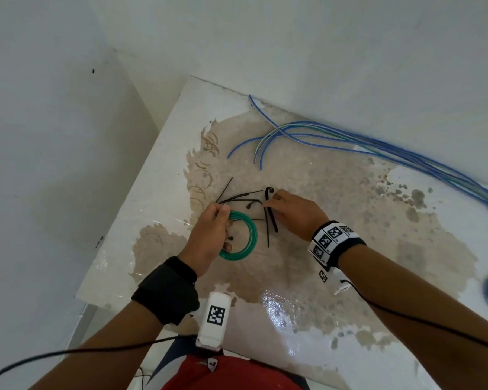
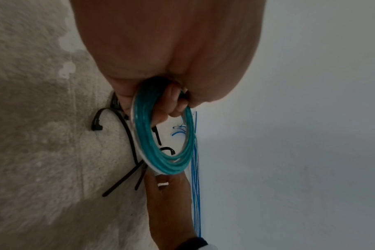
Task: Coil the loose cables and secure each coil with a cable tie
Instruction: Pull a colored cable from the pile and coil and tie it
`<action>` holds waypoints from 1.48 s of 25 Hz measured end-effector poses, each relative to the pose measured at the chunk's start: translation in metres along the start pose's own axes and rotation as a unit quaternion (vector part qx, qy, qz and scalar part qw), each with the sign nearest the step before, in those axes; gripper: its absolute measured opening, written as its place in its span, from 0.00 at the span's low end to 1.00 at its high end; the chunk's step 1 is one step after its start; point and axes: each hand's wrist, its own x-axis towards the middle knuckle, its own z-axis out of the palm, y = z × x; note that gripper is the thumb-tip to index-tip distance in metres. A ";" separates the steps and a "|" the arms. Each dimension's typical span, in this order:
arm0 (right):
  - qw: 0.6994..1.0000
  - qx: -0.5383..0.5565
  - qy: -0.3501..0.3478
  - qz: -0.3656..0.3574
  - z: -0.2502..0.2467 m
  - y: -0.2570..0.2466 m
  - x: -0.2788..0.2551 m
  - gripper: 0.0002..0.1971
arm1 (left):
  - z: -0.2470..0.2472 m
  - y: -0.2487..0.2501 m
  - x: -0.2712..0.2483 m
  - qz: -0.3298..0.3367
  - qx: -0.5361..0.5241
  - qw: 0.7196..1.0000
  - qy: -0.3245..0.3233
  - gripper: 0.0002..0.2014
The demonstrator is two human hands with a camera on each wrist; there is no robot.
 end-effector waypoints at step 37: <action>0.651 0.691 0.117 0.291 -0.073 -0.050 -0.230 0.07 | 0.190 0.009 -0.057 0.217 0.122 0.968 -0.002 0.11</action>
